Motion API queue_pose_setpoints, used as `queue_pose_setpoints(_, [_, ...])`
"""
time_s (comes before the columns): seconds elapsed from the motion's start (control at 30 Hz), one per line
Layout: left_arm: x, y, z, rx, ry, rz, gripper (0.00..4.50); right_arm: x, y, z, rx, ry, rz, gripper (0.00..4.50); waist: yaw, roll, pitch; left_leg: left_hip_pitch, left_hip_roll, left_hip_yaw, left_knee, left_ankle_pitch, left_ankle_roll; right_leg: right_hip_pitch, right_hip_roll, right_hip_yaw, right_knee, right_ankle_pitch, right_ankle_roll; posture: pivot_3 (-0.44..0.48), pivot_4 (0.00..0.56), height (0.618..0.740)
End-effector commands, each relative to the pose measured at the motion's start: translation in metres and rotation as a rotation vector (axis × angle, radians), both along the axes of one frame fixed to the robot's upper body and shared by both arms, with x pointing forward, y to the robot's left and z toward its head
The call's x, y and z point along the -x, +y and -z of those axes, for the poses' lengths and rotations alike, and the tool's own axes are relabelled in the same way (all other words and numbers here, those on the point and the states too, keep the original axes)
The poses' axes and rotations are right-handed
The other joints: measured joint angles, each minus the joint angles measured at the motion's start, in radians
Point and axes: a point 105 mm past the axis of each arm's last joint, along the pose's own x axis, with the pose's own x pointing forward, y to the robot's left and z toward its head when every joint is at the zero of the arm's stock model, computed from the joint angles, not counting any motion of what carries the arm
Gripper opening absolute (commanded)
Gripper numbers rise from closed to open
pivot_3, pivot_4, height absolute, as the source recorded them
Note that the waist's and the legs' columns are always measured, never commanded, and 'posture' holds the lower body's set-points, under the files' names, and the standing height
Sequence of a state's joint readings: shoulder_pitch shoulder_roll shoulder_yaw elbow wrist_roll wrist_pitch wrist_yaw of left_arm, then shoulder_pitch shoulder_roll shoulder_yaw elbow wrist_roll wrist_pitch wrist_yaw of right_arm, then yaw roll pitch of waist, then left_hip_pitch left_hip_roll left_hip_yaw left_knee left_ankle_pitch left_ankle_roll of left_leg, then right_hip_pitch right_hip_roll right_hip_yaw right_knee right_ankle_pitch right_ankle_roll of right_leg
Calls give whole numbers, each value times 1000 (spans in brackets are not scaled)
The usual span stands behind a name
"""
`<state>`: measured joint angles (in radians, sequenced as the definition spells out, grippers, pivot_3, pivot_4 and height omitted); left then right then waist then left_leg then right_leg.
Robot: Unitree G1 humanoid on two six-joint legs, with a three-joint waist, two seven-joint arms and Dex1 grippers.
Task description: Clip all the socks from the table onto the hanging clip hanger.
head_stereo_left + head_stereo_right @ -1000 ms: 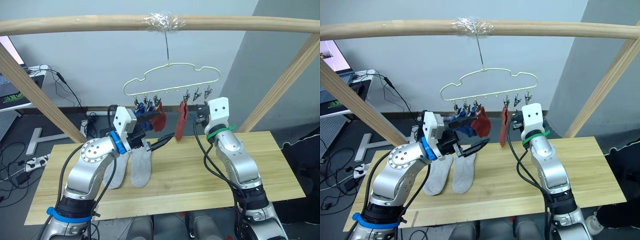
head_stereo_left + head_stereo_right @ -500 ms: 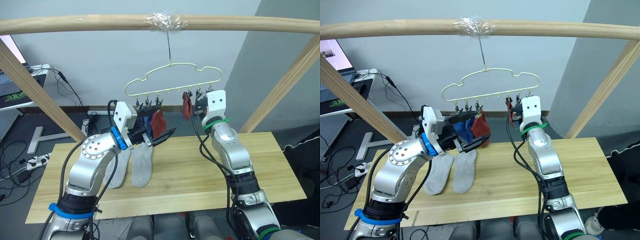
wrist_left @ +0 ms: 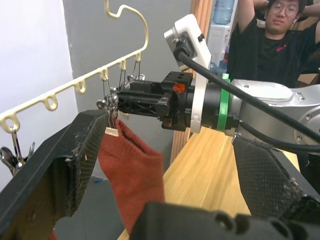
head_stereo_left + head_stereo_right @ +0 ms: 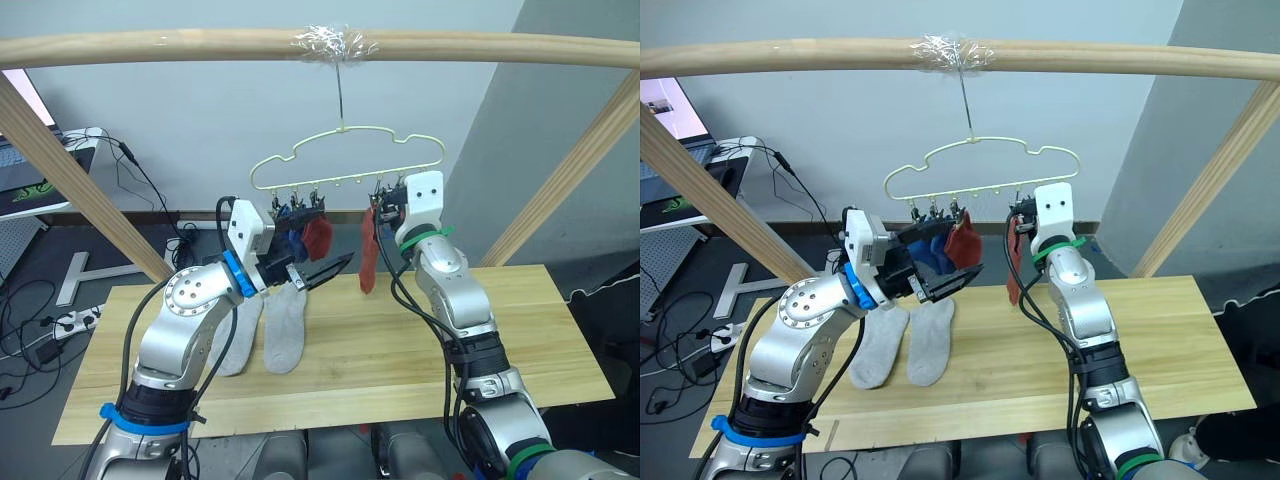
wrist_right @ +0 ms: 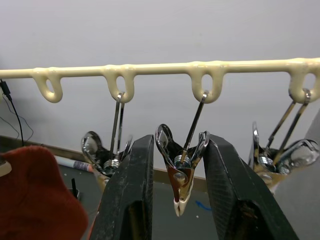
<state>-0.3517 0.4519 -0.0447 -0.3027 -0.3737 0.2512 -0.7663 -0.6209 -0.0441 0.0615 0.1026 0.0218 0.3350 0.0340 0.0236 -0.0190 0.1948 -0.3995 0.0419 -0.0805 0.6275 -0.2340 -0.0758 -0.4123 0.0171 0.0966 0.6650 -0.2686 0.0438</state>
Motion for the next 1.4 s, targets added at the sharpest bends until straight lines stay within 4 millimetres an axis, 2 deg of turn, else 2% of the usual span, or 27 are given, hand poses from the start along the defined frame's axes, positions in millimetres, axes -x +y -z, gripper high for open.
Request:
queue_pose_setpoints(0.03, [2,-2,-13,24,-55,3,4500,1,5,-19,-6,-70,-23,1464,0,0,0,0,0,0,0,0,0,0,0,0,0,0,0,200,176,740])
queue_pose_setpoints(0.77, [5,-4,-15,50,-52,8,4500,-4,8,-21,2,-82,-39,1464,0,0,0,0,0,0,0,0,0,0,0,0,0,0,0,201,176,740])
queue_pose_setpoints(0.8, [6,-5,-15,52,-53,10,4500,-4,7,-21,6,-85,-34,1082,0,0,0,0,0,0,0,0,0,0,0,0,0,0,0,201,176,740])
queue_pose_setpoints(0.9, [5,-5,-16,55,-55,9,4500,-4,5,-22,11,-90,-24,425,0,0,0,0,0,0,0,0,0,0,0,0,0,0,0,201,176,740])
queue_pose_setpoints(1.03, [4,-5,-16,54,-56,9,4500,-4,5,-22,16,-93,-24,425,0,0,0,0,0,0,0,0,0,0,0,0,0,0,0,201,176,740])
queue_pose_setpoints(1.13, [5,-6,-15,54,-54,12,4500,-4,4,-22,17,-94,-22,29,0,0,0,0,0,0,0,0,0,0,0,0,0,0,0,196,176,740])
queue_pose_setpoints(1.2, [6,-7,-14,54,-50,12,4500,-3,3,-22,17,-92,-21,13,0,0,0,0,0,0,0,0,0,0,0,0,0,0,0,195,174,740])
queue_pose_setpoints(1.3, [5,-7,3,1,-10,-4,4500,-1,-2,-18,31,-73,-19,13,0,0,0,0,0,0,0,0,0,0,0,0,0,0,0,195,174,740])
queue_pose_setpoints(1.4, [-1,5,46,-84,119,-101,4500,2,-8,-10,37,-4,-44,13,-1,0,0,0,0,0,0,0,0,0,0,0,0,0,0,182,174,740])
